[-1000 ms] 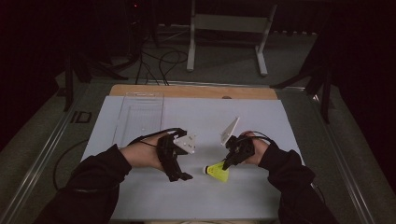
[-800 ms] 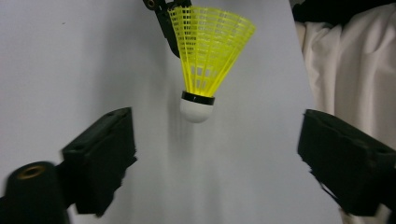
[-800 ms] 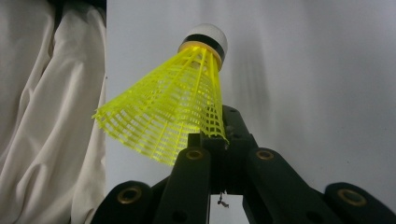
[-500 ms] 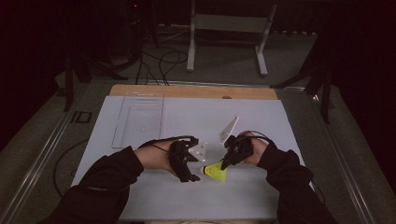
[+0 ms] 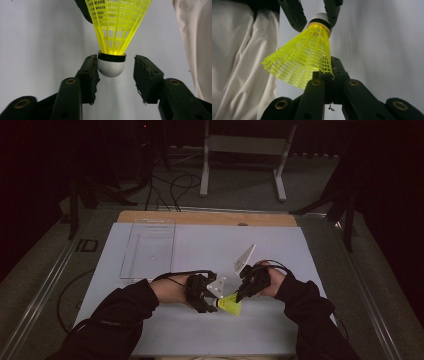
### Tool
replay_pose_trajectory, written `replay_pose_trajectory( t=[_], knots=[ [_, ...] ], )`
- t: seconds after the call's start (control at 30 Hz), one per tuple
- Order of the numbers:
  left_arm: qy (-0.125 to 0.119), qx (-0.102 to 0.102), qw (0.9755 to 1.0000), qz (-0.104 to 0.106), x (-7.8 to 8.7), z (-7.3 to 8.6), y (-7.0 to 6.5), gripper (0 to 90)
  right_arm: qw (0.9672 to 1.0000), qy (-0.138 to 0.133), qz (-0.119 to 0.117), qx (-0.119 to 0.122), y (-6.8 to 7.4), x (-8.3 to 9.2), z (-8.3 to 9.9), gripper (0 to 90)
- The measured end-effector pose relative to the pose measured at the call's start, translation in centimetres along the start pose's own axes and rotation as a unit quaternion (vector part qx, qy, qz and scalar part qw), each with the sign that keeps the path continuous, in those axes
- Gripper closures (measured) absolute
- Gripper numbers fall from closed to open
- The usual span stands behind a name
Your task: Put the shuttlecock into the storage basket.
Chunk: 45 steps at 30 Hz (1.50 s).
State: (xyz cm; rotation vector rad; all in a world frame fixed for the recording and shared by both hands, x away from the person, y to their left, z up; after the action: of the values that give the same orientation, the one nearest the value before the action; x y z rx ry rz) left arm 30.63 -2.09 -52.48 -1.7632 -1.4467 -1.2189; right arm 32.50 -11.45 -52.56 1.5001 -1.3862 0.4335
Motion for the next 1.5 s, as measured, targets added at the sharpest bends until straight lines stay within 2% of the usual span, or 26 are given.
replay_pose_trajectory(
  t=[0.27, 0.6, 0.7, 0.77, 0.8, 0.87, 0.97, 1.0, 1.1, 1.17, 1.2, 1.23, 1.3, 1.33, 1.4, 1.5],
  knots=[
    [0.016, -0.016, 0.9997, -0.009, -0.8, 0.2, 0.0, 63.4, 1.0000, 0.006, -0.003, -0.001, -0.1, -0.4, 0.1, 90.0],
    [0.040, -0.037, 0.9985, -0.010, -1.0, 0.3, -0.1, 65.7, 0.9999, 0.011, -0.009, -0.008, -0.1, -0.9, 0.2, 89.7],
    [0.044, -0.033, 0.9985, -0.007, -1.0, 0.3, -0.1, 65.8, 0.9998, 0.012, -0.009, -0.013, -0.1, -1.0, 0.1, 88.2],
    [0.047, -0.033, 0.9983, -0.007, -0.8, 0.5, 0.0, 65.8, 0.9998, 0.011, 0.000, -0.019, -0.3, -1.0, 0.1, 76.0],
    [0.050, -0.032, 0.9983, -0.002, -0.7, 0.5, 0.0, 65.8, 0.9996, 0.021, 0.007, -0.020, -0.5, -1.2, 0.3, 68.1],
    [0.053, -0.030, 0.9981, -0.004, -0.4, 0.7, 0.1, 65.8, 0.9992, 0.023, 0.016, -0.027, -0.6, -1.5, 0.5, 60.6],
    [0.057, -0.026, 0.9980, -0.002, 0.0, 0.9, 0.2, 65.8, 0.9990, 0.011, 0.028, -0.034, -1.0, -1.4, 0.3, 53.7],
    [0.059, -0.028, 0.9978, -0.003, 0.1, 1.0, 0.2, 65.8, 0.9986, 0.004, 0.039, -0.034, -1.3, -1.1, 0.3, 49.2],
    [0.057, -0.023, 0.9981, -0.002, 0.7, 1.2, 0.4, 65.8, 0.9980, -0.010, 0.052, -0.033, -1.6, -0.7, 0.1, 46.7],
    [0.057, -0.021, 0.9981, 0.001, 1.0, 1.3, 0.5, 65.8, 0.9968, -0.025, 0.068, -0.033, -1.9, -0.2, -0.2, 41.8],
    [0.057, -0.020, 0.9982, 0.000, 1.1, 1.3, 0.5, 65.8, 0.9951, -0.034, 0.084, -0.038, -2.1, 0.3, -0.3, 38.1],
    [0.059, -0.018, 0.9981, 0.004, 1.2, 1.4, 0.5, 65.8, 0.9948, -0.038, 0.088, -0.035, -2.2, 0.4, -0.3, 36.4],
    [0.058, -0.014, 0.9982, 0.001, 1.5, 1.5, 0.5, 65.8, 0.9917, -0.062, 0.106, -0.037, -2.5, 1.0, -0.6, 30.7],
    [0.059, -0.014, 0.9982, 0.004, 1.6, 1.6, 0.5, 65.8, 0.9887, -0.076, 0.124, -0.038, -2.7, 1.4, -0.8, 26.3],
    [0.058, -0.011, 0.9983, 0.002, 1.8, 1.7, 0.5, 65.8, 0.9856, -0.091, 0.138, -0.036, -2.7, 1.8, -0.9, 20.6],
    [0.059, -0.010, 0.9982, 0.006, 2.3, 2.0, 0.4, 65.8, 0.9817, -0.102, 0.158, -0.032, -2.8, 2.2, -0.8, 18.9]
  ],
)
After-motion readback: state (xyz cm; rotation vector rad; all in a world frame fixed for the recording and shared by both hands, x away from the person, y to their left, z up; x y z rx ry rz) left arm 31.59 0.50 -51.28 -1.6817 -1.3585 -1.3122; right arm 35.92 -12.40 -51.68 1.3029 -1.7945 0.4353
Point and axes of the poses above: each handheld gripper's, and its own axes: x roughly backward along the jaws, z roughly out of its underside, y roughly to its left, the point moved 10 cm from there along -x, roughly forward along the jaws, and after that the axes turned 8 degrees about -x, right-handed, at the moved point
